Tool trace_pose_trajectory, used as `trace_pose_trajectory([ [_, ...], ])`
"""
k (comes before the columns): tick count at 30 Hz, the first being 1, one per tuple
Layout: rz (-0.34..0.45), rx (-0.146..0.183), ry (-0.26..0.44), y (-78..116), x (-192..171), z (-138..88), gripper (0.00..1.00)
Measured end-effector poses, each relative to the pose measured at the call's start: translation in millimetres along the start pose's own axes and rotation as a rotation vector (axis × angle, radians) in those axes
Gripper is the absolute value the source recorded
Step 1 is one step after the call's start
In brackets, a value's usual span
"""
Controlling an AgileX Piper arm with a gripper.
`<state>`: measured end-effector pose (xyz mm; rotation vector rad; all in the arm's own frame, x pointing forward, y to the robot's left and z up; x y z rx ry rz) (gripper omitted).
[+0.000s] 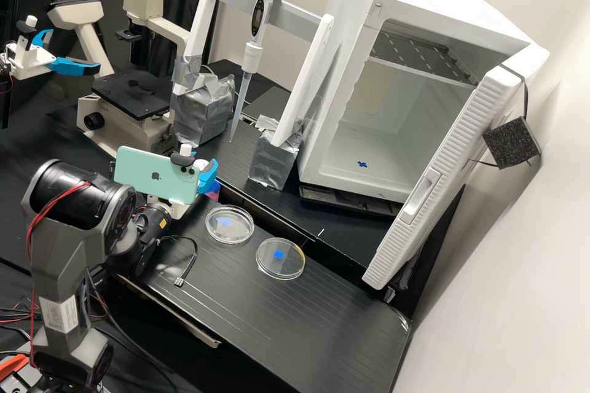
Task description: Open the bottle
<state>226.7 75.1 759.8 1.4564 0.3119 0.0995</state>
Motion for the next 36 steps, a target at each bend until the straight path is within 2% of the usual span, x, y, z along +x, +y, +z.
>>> trace_pose_trajectory([
  [12,-0.009,0.002,-0.006,3.6,-2,-3,0.0],
  [19,0.049,0.005,0.064,11.5,-2,-14,0.0],
  [28,0.086,-0.001,0.074,20.5,-3,-15,0.0],
  [33,0.106,-0.006,0.073,27.0,-19,-12,0.0],
  [36,0.099,0.01,0.076,26.6,-35,-10,0.0],
])
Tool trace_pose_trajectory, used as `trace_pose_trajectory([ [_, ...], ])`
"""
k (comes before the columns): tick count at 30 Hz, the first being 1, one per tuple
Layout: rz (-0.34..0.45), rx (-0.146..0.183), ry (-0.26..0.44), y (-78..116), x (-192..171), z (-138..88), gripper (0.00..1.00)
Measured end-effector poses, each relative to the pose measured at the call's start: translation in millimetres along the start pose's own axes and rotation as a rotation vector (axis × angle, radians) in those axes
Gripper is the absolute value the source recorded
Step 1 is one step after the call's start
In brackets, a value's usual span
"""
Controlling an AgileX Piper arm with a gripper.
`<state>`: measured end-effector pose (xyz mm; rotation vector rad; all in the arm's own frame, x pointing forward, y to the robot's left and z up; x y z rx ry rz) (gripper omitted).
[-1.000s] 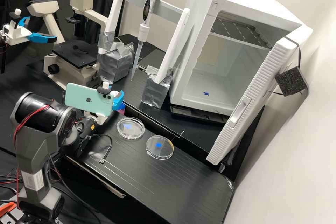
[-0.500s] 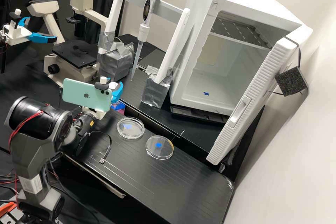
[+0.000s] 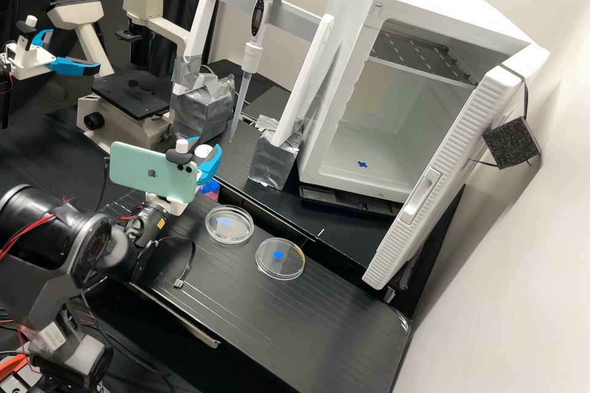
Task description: Open the bottle
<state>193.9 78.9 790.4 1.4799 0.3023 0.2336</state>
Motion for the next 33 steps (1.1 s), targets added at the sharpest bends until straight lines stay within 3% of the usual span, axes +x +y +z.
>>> trace_pose_trajectory([
  [7,-0.055,0.009,0.037,-7.8,-31,-3,0.0],
  [12,-0.121,0.017,0.067,-20.7,-32,-9,0.0],
  [15,-0.149,0.005,0.059,-25.9,-31,-8,0.0],
  [26,-0.099,-0.012,-0.033,-17.8,-29,8,0.0],
  [33,-0.11,-0.028,-0.02,-17.6,-29,8,0.0],
])
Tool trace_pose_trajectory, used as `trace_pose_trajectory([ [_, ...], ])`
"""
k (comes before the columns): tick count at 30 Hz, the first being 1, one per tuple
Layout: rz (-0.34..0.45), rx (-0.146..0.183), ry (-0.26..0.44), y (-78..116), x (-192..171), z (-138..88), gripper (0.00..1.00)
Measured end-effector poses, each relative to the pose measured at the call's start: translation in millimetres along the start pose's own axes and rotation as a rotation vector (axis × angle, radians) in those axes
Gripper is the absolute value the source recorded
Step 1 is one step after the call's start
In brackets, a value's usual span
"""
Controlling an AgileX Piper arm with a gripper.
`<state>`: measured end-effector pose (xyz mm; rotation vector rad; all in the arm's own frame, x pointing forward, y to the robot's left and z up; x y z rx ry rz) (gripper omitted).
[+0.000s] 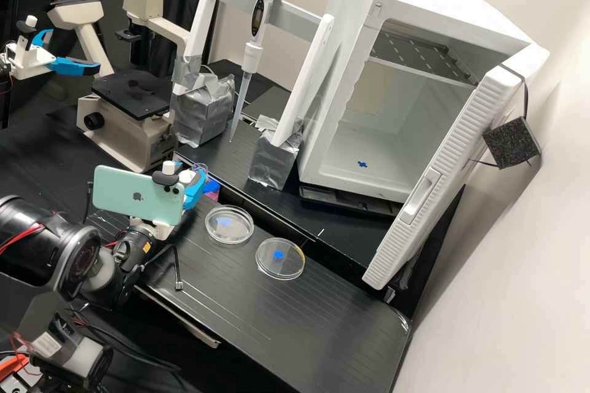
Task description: Open the bottle
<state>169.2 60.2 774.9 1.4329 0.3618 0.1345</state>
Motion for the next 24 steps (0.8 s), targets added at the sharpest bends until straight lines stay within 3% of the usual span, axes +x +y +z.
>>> trace_pose_trajectory([
  [15,-0.044,-0.001,-0.024,-6.5,1,8,0.0],
  [16,-0.046,0.008,-0.03,-6.6,1,9,1.0],
  [24,-0.042,0.006,-0.024,-5.9,1,9,1.0],
])
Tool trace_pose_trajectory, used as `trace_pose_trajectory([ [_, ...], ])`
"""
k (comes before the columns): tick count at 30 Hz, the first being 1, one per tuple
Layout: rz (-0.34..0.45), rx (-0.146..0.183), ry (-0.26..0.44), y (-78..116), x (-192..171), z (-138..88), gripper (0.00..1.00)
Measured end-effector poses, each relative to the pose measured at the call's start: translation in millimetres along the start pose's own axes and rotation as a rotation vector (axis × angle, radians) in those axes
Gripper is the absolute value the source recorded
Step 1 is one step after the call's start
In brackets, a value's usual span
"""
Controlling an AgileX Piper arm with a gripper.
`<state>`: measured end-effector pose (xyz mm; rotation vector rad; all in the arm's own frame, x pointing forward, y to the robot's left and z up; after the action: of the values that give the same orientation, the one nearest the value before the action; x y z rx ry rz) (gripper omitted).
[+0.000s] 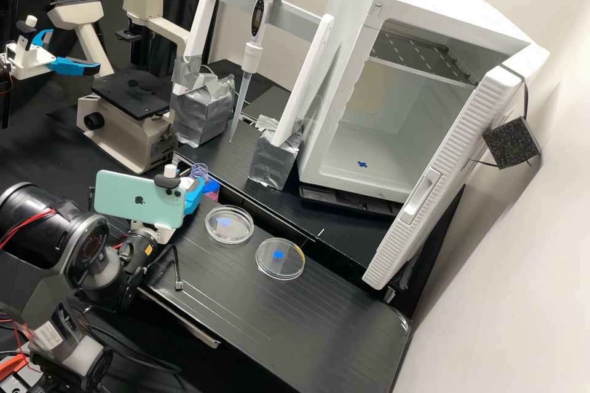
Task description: Open the bottle
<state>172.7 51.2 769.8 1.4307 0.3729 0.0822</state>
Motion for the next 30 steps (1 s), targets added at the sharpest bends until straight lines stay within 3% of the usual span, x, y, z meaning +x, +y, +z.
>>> trace_pose_trajectory([
  [10,0.0,-0.013,0.016,2.8,-1,0,1.0],
  [15,0.03,-0.002,0.088,18.6,-11,-4,1.0],
  [22,0.196,0.046,0.114,47.5,-28,-9,1.0],
  [27,0.391,0.112,0.039,60.0,-31,-9,1.0],
  [30,0.445,0.145,0.0,63.8,-33,-5,1.0],
])
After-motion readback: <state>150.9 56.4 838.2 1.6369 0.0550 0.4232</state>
